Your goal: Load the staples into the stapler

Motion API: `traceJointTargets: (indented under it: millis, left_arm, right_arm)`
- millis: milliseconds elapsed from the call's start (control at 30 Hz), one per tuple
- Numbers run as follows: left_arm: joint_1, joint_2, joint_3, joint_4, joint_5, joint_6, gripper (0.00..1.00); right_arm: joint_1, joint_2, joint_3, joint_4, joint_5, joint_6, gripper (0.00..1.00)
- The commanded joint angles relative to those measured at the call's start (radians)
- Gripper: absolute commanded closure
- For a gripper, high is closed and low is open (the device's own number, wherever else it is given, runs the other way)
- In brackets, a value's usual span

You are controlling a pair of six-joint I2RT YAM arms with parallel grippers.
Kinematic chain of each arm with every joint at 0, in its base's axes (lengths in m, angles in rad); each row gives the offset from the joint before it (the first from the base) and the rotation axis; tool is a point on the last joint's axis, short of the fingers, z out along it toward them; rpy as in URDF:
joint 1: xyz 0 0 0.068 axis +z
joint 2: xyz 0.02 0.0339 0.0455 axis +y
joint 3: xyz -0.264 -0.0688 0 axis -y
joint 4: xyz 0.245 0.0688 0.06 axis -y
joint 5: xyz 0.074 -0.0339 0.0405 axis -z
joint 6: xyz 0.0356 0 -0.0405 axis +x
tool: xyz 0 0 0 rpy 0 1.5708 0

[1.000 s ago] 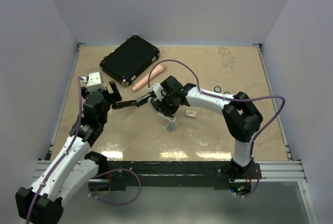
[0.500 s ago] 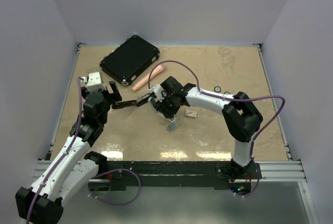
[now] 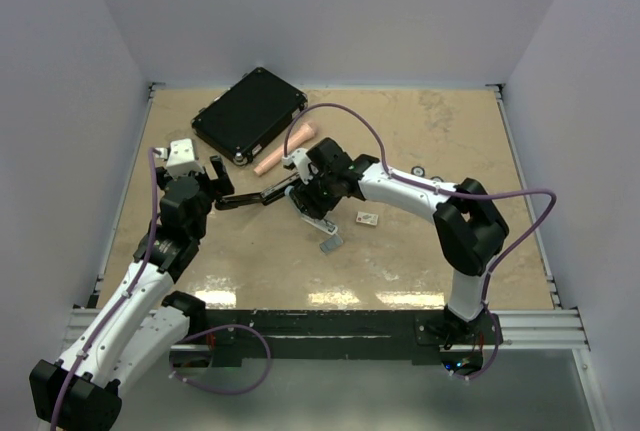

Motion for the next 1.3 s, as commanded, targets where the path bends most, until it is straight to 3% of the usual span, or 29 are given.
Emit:
traceJointTargets:
  millis: [0, 800, 1267]
  left_arm:
    - [0.008, -0.004, 0.004, 0.036, 0.004, -0.005, 0.05]
    - [0.008, -0.004, 0.004, 0.038, 0.015, -0.005, 0.05]
    - [0.008, -0.007, 0.003, 0.039, 0.013, -0.005, 0.05]
  right_arm:
    - [0.001, -0.027, 0.029, 0.061, 0.087, 0.069, 0.44]
    - [0.0, 0.042, -0.029, 0.067, 0.101, 0.066, 0.44]
    - [0.0, -0.003, -0.066, 0.039, 0.129, 0.059, 0.44]
